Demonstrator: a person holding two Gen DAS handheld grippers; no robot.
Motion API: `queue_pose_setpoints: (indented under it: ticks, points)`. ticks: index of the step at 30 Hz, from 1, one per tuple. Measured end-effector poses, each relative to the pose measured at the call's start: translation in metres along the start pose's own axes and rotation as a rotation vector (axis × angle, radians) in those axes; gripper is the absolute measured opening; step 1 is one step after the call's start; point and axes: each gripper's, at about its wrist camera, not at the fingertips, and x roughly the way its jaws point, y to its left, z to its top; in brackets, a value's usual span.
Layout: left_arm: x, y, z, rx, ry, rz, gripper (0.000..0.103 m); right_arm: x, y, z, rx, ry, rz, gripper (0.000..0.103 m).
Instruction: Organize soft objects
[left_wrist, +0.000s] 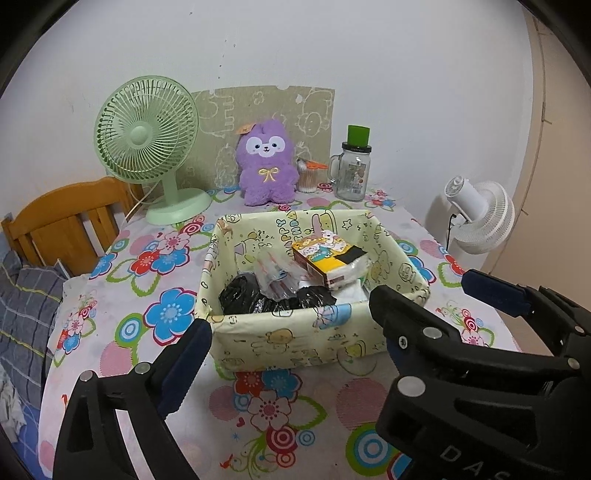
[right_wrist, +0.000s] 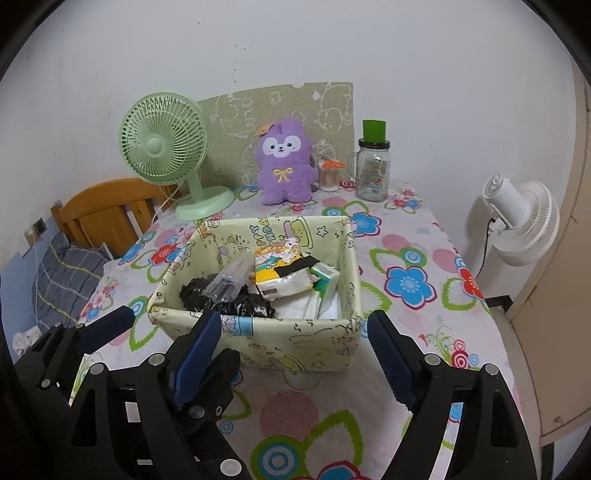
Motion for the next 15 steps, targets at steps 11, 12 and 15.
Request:
queue_pose_setpoints:
  ticks: [11,12,15]
  points:
    - [-0.025,0.001,-0.009,0.008,-0.036,0.001,0.103,-0.029,-0.004,-0.011,0.003,-0.049,-0.027,0.088]
    - [-0.028,0.001,-0.01,0.008,-0.039,0.002,0.103,-0.032,-0.004,-0.012,0.002,-0.055,-0.031,0.088]
    - [-0.036,0.002,-0.012,0.004,-0.054,0.009,0.103,-0.043,-0.005,-0.014,-0.003,-0.074,-0.039,0.088]
